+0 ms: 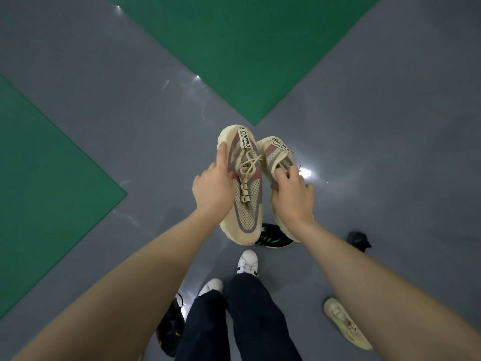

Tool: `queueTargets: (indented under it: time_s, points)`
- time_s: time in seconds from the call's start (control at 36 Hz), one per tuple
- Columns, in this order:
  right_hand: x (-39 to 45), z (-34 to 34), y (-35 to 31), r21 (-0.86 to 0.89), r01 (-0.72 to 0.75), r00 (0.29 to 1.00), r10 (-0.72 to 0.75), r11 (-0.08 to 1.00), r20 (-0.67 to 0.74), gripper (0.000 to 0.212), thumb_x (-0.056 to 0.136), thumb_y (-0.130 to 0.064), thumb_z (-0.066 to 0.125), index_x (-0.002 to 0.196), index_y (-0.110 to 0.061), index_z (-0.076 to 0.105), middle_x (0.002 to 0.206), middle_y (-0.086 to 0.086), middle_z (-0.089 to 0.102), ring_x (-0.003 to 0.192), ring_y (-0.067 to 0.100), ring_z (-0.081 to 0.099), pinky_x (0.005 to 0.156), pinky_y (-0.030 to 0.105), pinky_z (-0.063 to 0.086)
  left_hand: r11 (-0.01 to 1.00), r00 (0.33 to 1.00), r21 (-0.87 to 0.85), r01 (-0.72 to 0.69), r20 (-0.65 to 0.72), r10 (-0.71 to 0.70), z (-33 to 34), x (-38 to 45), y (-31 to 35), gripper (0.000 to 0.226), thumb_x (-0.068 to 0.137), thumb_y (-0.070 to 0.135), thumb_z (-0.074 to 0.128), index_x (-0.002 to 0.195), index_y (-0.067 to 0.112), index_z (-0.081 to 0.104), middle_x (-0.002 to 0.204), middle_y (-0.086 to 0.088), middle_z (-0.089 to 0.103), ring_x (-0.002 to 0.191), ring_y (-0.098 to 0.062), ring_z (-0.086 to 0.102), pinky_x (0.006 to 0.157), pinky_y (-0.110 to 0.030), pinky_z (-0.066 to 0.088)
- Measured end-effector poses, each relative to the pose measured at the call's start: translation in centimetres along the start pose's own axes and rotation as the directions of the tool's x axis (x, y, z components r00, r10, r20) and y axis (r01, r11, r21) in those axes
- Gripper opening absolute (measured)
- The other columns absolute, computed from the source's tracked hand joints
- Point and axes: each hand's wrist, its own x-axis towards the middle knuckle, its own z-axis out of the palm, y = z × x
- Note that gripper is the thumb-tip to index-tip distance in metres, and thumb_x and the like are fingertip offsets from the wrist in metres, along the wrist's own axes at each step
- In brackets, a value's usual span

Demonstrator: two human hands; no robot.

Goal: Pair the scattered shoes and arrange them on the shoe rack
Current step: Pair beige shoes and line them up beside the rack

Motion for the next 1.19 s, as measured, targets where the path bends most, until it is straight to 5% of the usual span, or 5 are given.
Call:
queueTargets:
  time_s: [0.28,0.47,0.75,1.0,1.19]
  points:
    - [-6.5,-8.2,1.4,0.022,-0.178,0.973,0.179,0.984,-0.143,0.009,0.089,-0.016,0.052,0.097,-0.016,0.055,0.107,0.008,0.052,0.093,0.03,0.053,0.075,0.039,0.034,0.972,0.977,0.112,-0.207,0.075,0.2,-4.0,-5.4,5.2,0.062,0.096,0.02,0.04,0.149,0.025,0.008,0.097,-0.005,0.063,0.078,-0.025,0.058,0.064,-0.033,0.039]
    - [-14.6,-11.4,2.6,-0.008,-0.296,0.934,0.288,0.955,-0.21,0.011,0.087,-0.015,0.054,0.098,-0.014,0.056,0.108,0.009,0.054,0.088,0.032,0.056,0.071,0.038,0.036,0.866,0.896,0.24,-0.439,0.19,0.401,-5.9,-11.6,8.7,0.067,0.094,0.015,0.043,0.15,0.02,0.006,0.099,-0.008,0.06,0.073,-0.024,0.049,0.062,-0.032,0.036]
    - [-28.7,-15.7,6.8,-0.019,-0.607,0.785,0.597,0.794,-0.166,0.024,0.091,-0.019,0.047,0.115,-0.017,0.05,0.122,0.007,0.046,0.105,0.029,0.053,0.082,0.039,0.036,0.483,0.595,0.356,-0.8,0.369,0.714,-4.9,-22.1,16.0,0.068,0.094,0.015,0.046,0.149,0.014,0.008,0.097,-0.004,0.06,0.074,-0.025,0.055,0.064,-0.03,0.031]
    - [-41.0,-19.7,13.0,0.083,-0.78,0.585,0.769,0.621,-0.259,0.021,0.087,-0.018,0.052,0.108,-0.015,0.054,0.117,0.008,0.05,0.097,0.031,0.057,0.075,0.036,0.033,0.154,0.275,0.291,-0.944,0.44,0.855,-1.2,-33.7,23.4,0.063,0.093,0.016,0.045,0.147,0.012,0.013,0.098,-0.005,0.061,0.084,-0.025,0.059,0.07,-0.029,0.033]
    - [-52.4,-21.9,21.1,0.1,-0.854,0.468,0.838,0.51,-0.282,0.02,0.091,-0.021,0.048,0.111,-0.018,0.051,0.119,0.004,0.048,0.099,0.026,0.056,0.077,0.035,0.034,0.039,0.14,0.224,-0.974,0.457,0.878,3.6,-45.7,30.6,0.067,0.088,0.011,0.046,0.146,0.012,0.013,0.097,-0.006,0.06,0.083,-0.026,0.06,0.07,-0.03,0.036]
